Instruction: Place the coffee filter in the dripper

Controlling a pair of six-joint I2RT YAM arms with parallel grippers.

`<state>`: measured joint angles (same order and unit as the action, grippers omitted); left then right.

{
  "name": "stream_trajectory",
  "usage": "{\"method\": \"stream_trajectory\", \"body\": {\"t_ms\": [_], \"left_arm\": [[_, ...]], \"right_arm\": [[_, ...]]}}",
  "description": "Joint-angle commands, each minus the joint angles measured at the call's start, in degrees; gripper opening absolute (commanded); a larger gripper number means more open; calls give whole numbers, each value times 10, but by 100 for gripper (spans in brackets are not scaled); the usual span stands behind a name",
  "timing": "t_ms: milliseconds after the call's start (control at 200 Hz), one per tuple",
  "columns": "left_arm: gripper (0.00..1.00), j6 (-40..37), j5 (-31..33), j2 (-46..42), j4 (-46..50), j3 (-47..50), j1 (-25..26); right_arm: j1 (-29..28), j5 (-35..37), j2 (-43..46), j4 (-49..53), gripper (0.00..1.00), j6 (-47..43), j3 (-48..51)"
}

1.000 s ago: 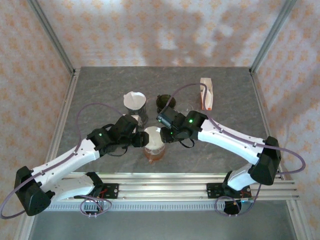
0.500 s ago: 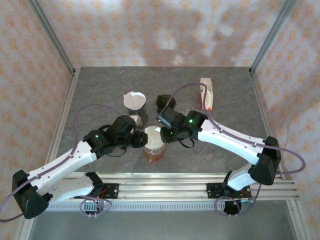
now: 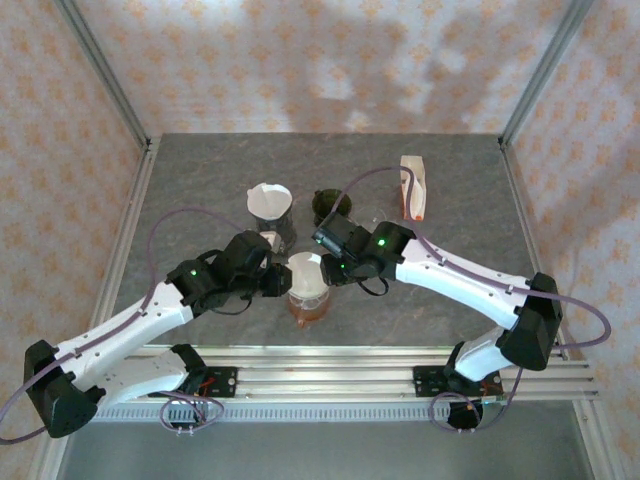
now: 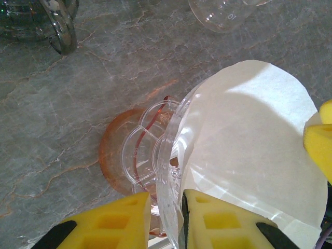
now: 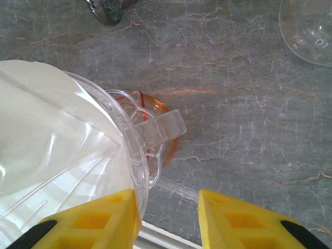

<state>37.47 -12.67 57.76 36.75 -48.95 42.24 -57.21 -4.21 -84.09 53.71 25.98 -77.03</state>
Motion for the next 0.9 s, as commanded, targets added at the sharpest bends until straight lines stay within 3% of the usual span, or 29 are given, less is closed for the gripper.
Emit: {"method": "stream_trajectory", "body": {"t_ms": [0, 270, 591, 691, 896], "left_arm": [[24, -4, 22, -2, 26, -6, -3], [47, -3, 25, -21, 3, -13, -10], [73, -60, -45, 3, -100, -9, -53], [73, -62, -54, 20, -117, -10, -54], [53, -62, -46, 37, -121, -7, -63]], "right_arm": [[-1, 30, -7, 21, 35, 4, 3], [-1, 19, -8, 12, 36, 2, -3], [-1, 20, -10, 15, 36, -1, -5], [-1, 20, -9, 15, 36, -1, -5], [0, 18, -10, 14, 36, 0, -6]]}}
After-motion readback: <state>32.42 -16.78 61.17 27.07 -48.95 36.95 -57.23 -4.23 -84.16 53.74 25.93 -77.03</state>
